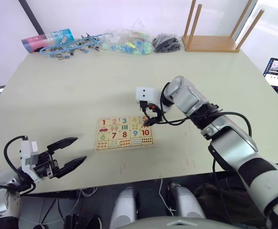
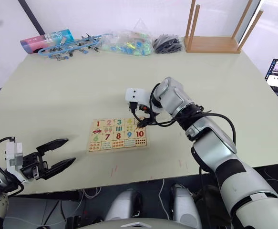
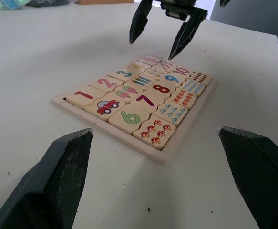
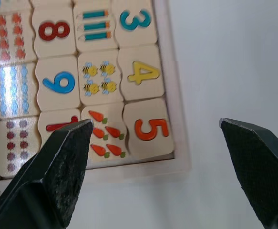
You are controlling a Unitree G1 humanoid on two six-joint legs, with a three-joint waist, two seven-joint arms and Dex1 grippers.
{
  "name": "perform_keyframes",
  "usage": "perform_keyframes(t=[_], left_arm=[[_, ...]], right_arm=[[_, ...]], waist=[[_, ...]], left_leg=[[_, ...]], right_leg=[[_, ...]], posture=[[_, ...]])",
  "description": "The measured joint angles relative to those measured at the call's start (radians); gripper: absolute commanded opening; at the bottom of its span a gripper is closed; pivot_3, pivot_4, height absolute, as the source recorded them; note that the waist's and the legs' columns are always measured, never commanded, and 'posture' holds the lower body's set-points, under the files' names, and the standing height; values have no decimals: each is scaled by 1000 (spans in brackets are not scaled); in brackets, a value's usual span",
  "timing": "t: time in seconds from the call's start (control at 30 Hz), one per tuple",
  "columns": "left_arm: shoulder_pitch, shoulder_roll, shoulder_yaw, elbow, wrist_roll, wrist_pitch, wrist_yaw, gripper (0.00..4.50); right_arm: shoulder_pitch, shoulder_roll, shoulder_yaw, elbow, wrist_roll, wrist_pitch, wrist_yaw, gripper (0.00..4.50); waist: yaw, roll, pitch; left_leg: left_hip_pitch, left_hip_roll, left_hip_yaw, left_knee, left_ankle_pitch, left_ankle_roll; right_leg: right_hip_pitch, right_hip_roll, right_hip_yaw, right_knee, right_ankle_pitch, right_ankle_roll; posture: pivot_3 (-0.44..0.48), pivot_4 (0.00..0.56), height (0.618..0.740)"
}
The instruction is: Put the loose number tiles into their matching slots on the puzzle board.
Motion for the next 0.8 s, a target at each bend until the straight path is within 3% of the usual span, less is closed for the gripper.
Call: perform_keyframes(t=[0.13,0.33,0.8], left_arm=[[-2,0,0,0,0,0,0,4500],[-10,0,0,1,0,0,0,4500],[-24,6,0,5,1,0,0,4500]], right_arm=[[14,-8,-59,-1,39,-39,-21,3117],[84,-31,-119,-6,86,-129,-44,105],[283,-14,-187,8,145,-307,-128,105]], waist=[[0,0,0],[0,0,0],[0,0,0]], left_leg=[[0,0,0,0,0,0],[0,0,0,0,0,0],[1,0,1,0,0,0]], right_leg=[[0,0,0,0,0,0],[0,0,0,0,0,0],[1,1,1,1,0,0]], posture=[[0,150,737],[0,150,737],[0,150,737]])
